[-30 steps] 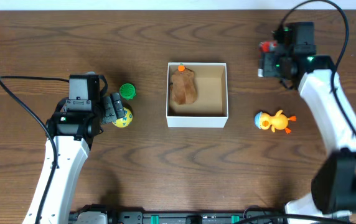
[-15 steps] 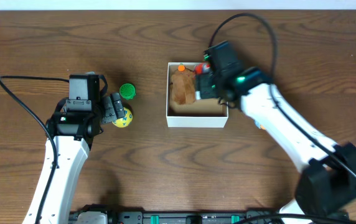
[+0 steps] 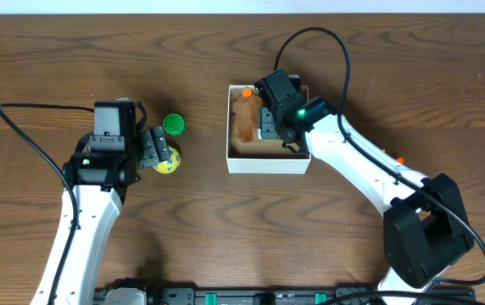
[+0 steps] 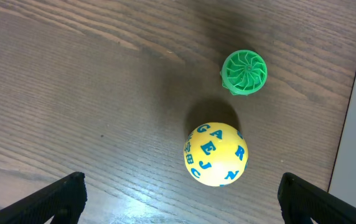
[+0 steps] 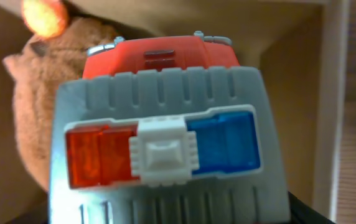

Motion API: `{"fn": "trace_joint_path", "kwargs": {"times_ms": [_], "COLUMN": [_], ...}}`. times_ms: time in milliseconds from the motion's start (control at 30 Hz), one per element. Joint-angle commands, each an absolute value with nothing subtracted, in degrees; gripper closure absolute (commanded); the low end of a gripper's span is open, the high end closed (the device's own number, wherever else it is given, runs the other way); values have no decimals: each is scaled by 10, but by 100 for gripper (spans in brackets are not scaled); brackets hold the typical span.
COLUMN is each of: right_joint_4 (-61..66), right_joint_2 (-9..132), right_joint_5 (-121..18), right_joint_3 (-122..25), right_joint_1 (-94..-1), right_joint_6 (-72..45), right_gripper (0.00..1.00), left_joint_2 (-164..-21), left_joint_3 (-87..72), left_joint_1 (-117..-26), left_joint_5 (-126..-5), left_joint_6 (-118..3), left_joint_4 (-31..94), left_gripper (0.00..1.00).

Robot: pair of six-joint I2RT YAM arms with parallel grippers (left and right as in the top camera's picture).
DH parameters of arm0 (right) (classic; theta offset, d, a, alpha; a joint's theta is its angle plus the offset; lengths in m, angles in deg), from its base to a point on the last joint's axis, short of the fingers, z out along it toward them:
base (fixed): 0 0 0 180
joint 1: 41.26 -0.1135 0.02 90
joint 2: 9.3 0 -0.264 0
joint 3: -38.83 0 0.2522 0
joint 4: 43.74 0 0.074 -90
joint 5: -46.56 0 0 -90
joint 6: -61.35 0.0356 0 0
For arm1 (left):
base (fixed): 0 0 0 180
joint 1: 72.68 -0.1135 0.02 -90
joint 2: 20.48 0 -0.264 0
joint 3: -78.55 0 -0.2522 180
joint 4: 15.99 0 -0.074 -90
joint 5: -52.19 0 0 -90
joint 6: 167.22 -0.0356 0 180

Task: Pack container
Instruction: 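Lower the red truck into the box beside the bear and release, then grasp the yellow rubber duck with the right gripper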

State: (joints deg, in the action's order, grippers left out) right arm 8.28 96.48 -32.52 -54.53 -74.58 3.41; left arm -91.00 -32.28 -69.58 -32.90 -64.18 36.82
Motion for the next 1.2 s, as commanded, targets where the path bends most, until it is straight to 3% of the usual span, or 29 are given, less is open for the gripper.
{"fn": "trace_joint_path", "kwargs": {"times_ms": [0, 67, 167, 267, 533, 733, 1000, 1167], "right_joint_4": [80, 80, 72, 51, 10, 66, 238, 264], "right_joint_2": [955, 955, 955, 955, 926, 840, 771, 800], "right_joint_5": [-292, -283, -284, -287, -295, -282, -292, -334], "right_joint_3": [-547, -547, -547, -547, -548, -547, -547, -503], "right_joint_1": [-730, -725, -720, -720, -723, -704, -578, -487], "right_joint_6": [39, 38, 26, -9, -98, -106, 0, 2], "right_gripper": [47, 42, 24, 20, 20, 20, 16, 11], "left_joint_2": [-912, -912, -912, -912, -912, -912, -912, -912], "left_joint_3": [-312, -312, -312, -312, -312, -312, -312, -312], "left_joint_1": [-699, -699, -699, -699, -699, -699, -699, -699], "left_joint_5": [-322, -322, -322, -322, -322, -322, -322, -322], "left_joint_6": [-653, -653, -653, -653, -653, -653, -653, -653], "left_joint_4": [370, 370, 370, 370, 370, 370, 370, 370], "left_gripper": [2, 2, 2, 2, 2, 2, 2, 2]}}
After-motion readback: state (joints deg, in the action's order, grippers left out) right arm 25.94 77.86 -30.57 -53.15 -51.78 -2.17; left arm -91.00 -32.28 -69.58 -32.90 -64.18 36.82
